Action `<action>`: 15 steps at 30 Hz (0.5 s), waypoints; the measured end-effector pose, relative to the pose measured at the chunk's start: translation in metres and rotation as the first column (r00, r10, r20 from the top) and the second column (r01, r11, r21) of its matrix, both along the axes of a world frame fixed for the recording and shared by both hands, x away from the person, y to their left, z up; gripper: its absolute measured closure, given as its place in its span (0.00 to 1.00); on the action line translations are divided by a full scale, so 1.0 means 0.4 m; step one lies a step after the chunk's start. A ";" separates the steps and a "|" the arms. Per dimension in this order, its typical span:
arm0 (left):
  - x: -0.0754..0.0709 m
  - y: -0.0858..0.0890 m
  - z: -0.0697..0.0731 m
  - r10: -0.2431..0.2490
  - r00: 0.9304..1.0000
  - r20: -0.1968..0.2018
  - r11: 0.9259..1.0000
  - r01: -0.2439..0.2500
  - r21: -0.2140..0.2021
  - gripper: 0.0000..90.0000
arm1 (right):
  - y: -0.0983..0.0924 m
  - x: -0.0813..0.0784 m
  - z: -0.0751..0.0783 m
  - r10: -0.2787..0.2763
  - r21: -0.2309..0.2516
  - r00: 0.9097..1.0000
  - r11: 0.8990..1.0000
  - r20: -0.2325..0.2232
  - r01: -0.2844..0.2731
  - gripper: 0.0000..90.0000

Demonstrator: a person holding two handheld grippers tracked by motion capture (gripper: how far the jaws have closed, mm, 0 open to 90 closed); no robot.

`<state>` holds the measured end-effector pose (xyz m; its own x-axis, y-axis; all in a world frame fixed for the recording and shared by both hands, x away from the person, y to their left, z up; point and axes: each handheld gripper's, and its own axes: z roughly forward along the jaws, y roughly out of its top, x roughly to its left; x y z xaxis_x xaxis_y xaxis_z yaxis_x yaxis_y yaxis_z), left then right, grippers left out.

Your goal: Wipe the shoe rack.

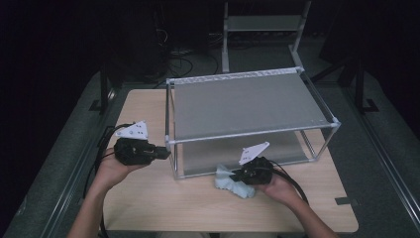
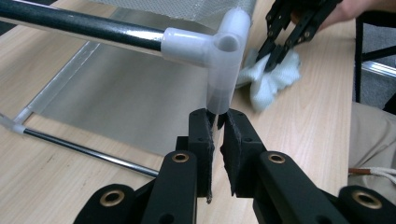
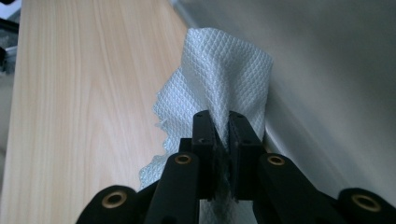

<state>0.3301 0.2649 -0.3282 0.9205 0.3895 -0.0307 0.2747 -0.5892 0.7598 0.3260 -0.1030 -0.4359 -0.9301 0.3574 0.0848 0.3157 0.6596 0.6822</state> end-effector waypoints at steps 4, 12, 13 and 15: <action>0.006 0.005 -0.001 0.007 1.000 -0.004 1.000 -0.007 -0.006 0.91 | 0.064 0.016 -0.004 -0.002 0.025 1.000 1.000 0.021 0.002 0.92; 0.008 0.017 0.000 0.002 1.000 -0.009 1.000 -0.002 -0.003 0.91 | 0.178 0.051 -0.038 -0.039 0.019 0.996 0.999 0.081 0.038 0.92; 0.008 0.020 0.000 0.002 1.000 -0.008 1.000 -0.002 -0.003 0.91 | 0.176 0.057 -0.040 -0.054 0.024 0.996 0.998 0.074 0.052 0.92; 0.007 0.022 -0.002 0.003 1.000 -0.006 1.000 -0.003 -0.009 0.91 | 0.171 0.063 -0.041 -0.083 0.027 0.995 0.996 0.056 0.082 0.92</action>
<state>0.3328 0.2738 -0.3290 0.9191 0.3921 -0.0394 0.2809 -0.5817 0.7633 0.3510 -0.0344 -0.4523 -0.9012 0.4314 0.0423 0.3283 0.6155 0.7165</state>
